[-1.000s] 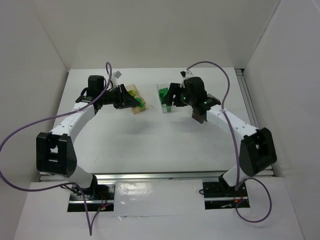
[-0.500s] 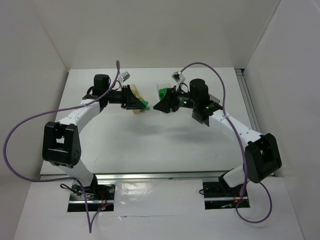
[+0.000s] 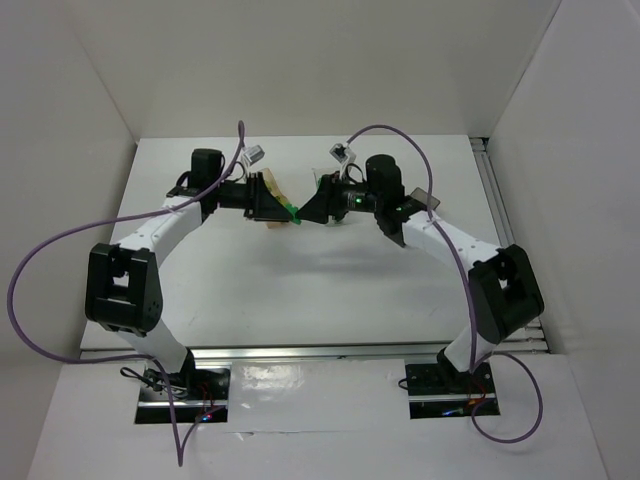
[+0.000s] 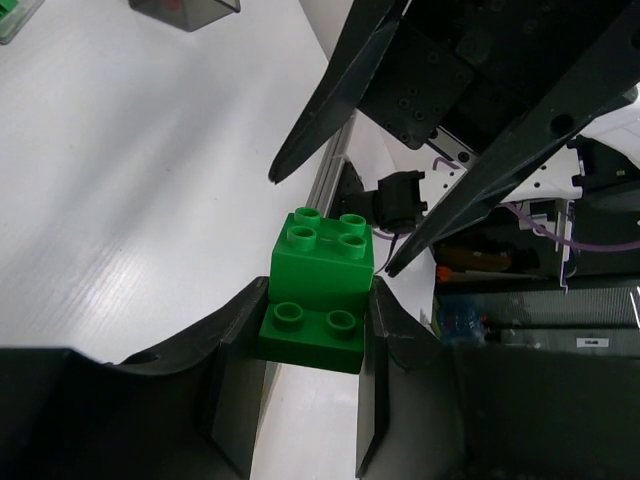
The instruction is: Sort the legos into containers by color
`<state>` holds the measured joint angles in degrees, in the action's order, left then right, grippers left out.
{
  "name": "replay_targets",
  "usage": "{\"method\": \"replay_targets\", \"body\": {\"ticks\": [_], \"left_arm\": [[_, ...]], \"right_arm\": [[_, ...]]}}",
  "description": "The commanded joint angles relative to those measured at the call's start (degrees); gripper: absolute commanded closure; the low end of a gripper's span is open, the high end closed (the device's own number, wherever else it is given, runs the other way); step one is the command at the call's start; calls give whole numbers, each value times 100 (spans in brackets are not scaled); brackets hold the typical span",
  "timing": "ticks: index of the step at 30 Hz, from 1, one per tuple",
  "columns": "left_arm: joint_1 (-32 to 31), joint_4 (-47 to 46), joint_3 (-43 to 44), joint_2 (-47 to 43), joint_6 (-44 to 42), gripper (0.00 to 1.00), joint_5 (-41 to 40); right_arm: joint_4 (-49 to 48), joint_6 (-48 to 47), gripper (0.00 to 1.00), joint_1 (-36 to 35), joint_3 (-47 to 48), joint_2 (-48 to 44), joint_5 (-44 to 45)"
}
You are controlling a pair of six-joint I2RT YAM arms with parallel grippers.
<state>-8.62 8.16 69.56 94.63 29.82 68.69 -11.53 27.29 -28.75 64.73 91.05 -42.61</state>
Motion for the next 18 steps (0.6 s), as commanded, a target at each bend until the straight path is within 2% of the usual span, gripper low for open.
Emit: {"method": "replay_targets", "body": {"ticks": [1, 7, 10, 14, 18], "left_arm": [[-34, -8, 102, -172, -258, 100, 215], [-87, -8, 49, -287, -442, 100, 215], [-87, -8, 49, -287, -495, 100, 338], [-140, -8, -4, -392, -609, 100, 338], [-140, -8, -4, -393, -609, 100, 338]], "right_arm": [[-718, 329, 33, -51, 259, 115, -361], [-1175, 636, 46, -51, 14, 177, -424], [-1334, 760, 49, -51, 13, 255, -564], [-1790, 1093, 49, -104, 13, 448, -888], [-1958, 1217, 58, -157, 66, 572, -1196]]}}
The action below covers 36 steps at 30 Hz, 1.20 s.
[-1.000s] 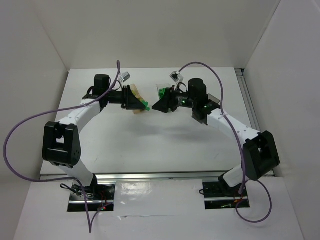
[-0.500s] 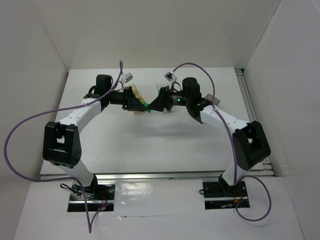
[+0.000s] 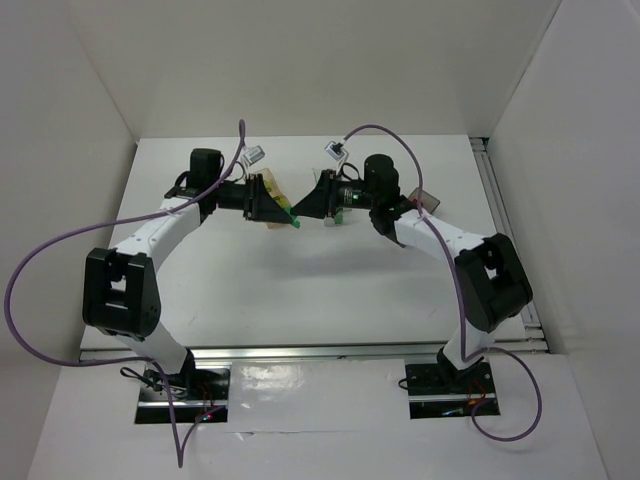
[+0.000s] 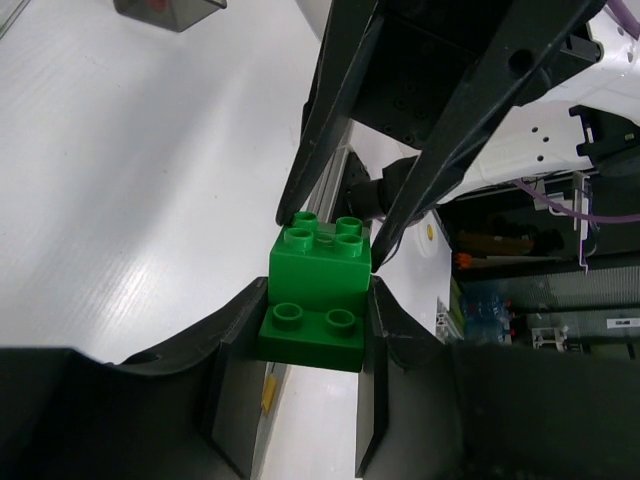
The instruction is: Sort the legos into containers by color
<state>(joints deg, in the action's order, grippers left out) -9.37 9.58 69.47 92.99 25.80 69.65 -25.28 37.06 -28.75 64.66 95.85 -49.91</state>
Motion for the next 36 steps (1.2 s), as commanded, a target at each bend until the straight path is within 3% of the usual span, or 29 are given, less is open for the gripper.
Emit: {"method": "replay_targets", "body": {"ticks": [1, 7, 12, 13, 16, 23, 36], "left_arm": [[-65, -150, 66, -229, -207, 100, 242], [-65, -150, 189, -114, -207, 100, 181], [-65, -150, 189, -62, -207, 100, 181], [-65, -150, 189, -62, -207, 100, 181], [-65, -150, 189, 61, -155, 100, 181], [-65, -80, 189, 114, -207, 100, 181], [-65, 69, 242, 395, -277, 100, 67]], "right_arm": [[-653, 240, 61, -157, 73, 91, -519], [-584, 249, 62, -157, 73, 91, -581], [-390, 126, 57, -157, 152, 214, -783], [-390, 126, 67, -157, 152, 267, -836], [-390, 126, 79, -157, 205, 267, -836], [541, -225, 86, 457, 99, 47, -265], [-1145, 1155, 88, 1135, -657, 56, -449]]}}
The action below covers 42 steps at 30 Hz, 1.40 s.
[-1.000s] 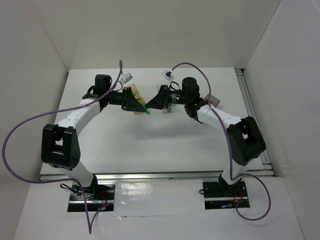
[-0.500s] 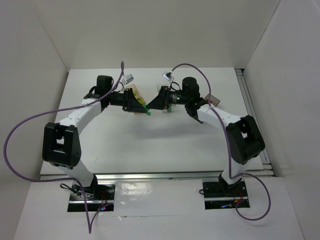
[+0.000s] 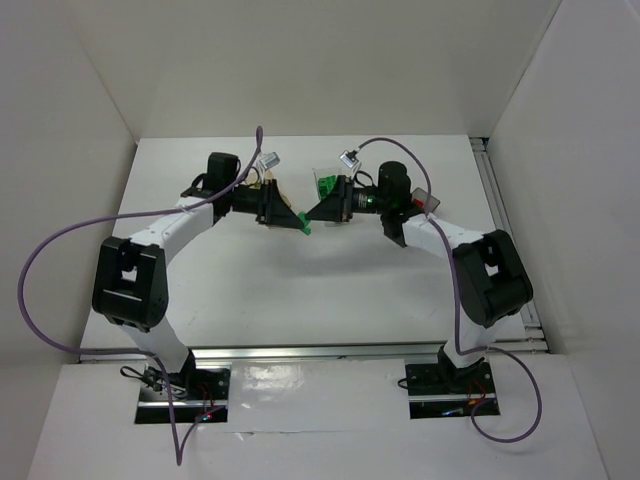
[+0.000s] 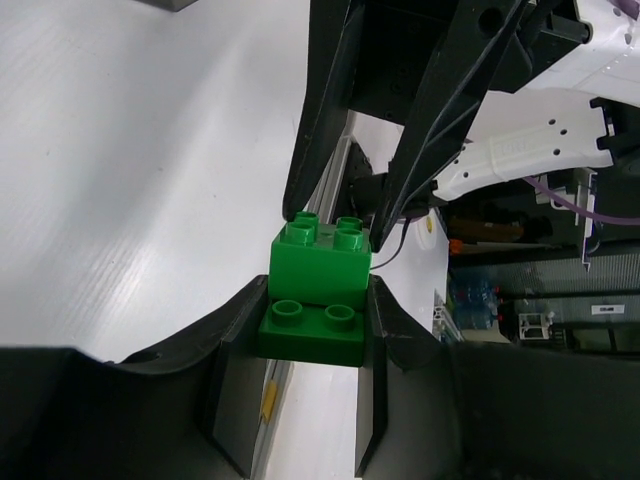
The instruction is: Sort the legos into containers by color
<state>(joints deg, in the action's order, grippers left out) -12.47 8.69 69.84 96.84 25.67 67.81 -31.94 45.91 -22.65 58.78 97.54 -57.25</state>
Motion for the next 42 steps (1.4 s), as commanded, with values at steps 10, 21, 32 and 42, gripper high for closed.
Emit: {"method": "replay_targets", "body": {"ticks": [10, 21, 32, 42], "left_arm": [[245, 634, 257, 326, -431, 100, -163], [192, 687, 311, 380, -554, 100, -40], [140, 687, 363, 328, -554, 100, -40], [140, 740, 363, 327, -607, 100, -40]], "right_arm": [[451, -309, 88, 525, 494, -59, 777], [1182, -1102, 19, 96, 511, 204, -29], [1604, -1647, 29, -389, 995, 530, -94], [-733, 22, 53, -248, 319, 635, -515]]}}
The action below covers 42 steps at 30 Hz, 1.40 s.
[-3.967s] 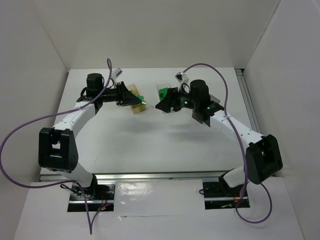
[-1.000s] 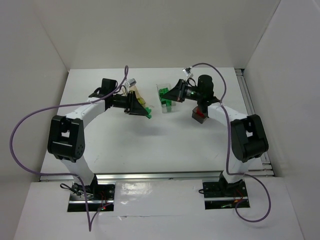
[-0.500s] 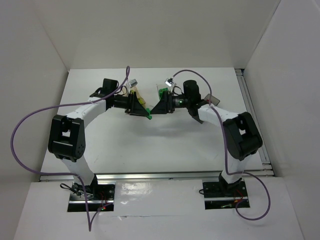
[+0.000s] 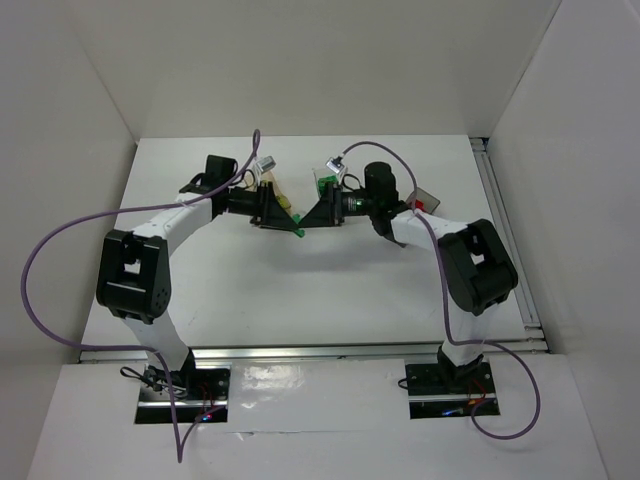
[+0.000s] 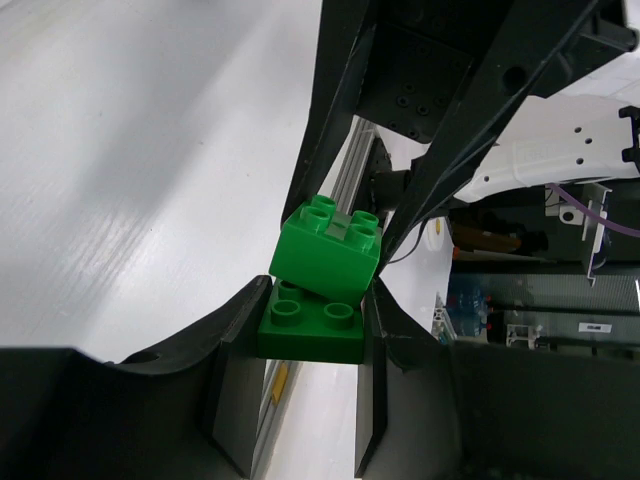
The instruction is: Sort the legos into containers by color
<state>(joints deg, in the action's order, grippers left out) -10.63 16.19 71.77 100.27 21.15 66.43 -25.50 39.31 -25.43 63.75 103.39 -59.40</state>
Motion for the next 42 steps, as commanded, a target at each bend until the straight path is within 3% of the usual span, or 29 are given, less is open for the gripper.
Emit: {"method": "replay_targets", "body": {"ticks": [1, 3, 10, 15, 20, 24, 26, 27, 29, 31, 35, 39, 42], "left_arm": [[-44, -10, 171, -16, -207, 100, 98], [-44, -10, 171, -16, -207, 100, 98], [-44, 51, 171, -16, -260, 100, 98], [-44, 104, 171, -69, -260, 100, 98], [-44, 157, 118, -16, -260, 100, 98], [-44, 157, 179, 37, -207, 100, -182], [-105, 558, 389, -51, -84, 100, -1163], [-158, 813, 530, -138, 11, 100, -2342], [-350, 1236, 968, -191, 65, 100, -3282], [-483, 1405, 1155, -253, 222, 100, -4116], [-615, 1458, 1410, -253, 671, 100, -4893], [-668, 1300, 1585, -122, 1058, 100, -5097], [-720, 1299, 1813, 54, 1111, 100, -5097]], "right_arm": [[-1475, 805, 53, 82, -178, 49, -301], [-1529, 806, 61, 82, -249, 49, -301], [-1116, 683, 69, 214, -354, -144, 313], [-404, 402, 72, 434, -302, -355, 903], [-351, 402, 72, 556, -354, -715, 1518], [903, -71, 72, 557, 172, -654, 2281], [1980, -493, 72, 478, 662, -505, 3374], [2309, -721, 72, 391, 848, -348, 3773], [3038, -880, 72, 337, 1304, -145, 4800], [3331, -1047, 72, 223, 1561, 197, 5278], [3638, -1233, 72, 171, 2132, 777, 5754], [4017, -1470, 71, 56, 2792, 1402, 6001], [3896, -1602, 65, 56, 2845, 1403, 6132]]}}
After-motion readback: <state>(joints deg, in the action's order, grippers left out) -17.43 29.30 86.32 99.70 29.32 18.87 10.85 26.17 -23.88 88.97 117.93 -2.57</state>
